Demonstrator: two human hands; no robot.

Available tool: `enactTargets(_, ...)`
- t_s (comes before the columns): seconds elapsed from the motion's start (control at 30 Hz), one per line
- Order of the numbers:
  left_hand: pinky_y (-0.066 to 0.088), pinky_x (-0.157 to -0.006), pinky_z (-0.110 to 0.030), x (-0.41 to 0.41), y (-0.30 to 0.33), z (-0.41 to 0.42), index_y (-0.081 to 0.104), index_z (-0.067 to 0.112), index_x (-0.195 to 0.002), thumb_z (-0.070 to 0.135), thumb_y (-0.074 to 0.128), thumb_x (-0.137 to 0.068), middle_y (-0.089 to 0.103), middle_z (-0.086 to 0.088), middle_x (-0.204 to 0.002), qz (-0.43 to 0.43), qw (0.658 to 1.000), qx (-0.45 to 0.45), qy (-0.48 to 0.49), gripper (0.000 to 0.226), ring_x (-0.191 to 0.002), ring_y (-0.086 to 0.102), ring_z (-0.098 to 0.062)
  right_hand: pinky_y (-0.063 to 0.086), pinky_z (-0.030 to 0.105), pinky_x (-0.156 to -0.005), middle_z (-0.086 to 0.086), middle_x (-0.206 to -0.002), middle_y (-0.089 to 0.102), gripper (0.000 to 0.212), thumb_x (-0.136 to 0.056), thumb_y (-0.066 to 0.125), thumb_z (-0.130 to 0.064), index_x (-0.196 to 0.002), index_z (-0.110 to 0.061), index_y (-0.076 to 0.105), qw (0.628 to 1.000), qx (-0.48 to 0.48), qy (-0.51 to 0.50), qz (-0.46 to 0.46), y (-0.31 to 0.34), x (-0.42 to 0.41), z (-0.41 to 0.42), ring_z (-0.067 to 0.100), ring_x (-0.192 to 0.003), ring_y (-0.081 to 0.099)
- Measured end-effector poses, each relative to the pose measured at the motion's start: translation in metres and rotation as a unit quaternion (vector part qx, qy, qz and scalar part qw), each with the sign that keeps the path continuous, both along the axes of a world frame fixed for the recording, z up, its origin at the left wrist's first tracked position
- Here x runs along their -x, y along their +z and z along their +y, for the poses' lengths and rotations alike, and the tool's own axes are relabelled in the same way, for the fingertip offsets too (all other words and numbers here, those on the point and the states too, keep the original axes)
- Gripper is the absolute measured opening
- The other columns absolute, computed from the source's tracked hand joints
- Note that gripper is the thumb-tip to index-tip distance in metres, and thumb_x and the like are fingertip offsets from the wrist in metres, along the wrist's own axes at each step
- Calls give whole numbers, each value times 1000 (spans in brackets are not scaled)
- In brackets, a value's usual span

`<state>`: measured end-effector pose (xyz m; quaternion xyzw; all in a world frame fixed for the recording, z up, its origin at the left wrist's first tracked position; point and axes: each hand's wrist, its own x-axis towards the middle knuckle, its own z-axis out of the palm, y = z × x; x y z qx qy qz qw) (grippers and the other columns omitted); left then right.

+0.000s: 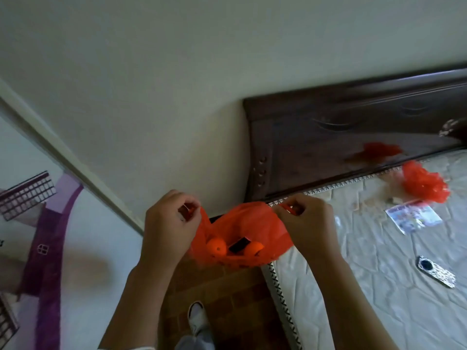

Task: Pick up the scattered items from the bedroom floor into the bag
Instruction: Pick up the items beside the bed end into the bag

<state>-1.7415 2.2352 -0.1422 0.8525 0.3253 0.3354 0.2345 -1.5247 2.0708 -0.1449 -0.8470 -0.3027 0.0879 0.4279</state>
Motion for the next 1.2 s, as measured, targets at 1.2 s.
enactTargets(1.2,54,-64,-24,-311,71,-252,73,24,-81,1,87,-77,71,10,-76,-56,786,131,-601,27,-65,67,-13,38,14,-56,-15,-58,61,21,-78,89,-24,-67,-21,71,764,74,-627,-134,112,47,-360,-1,-58,59)
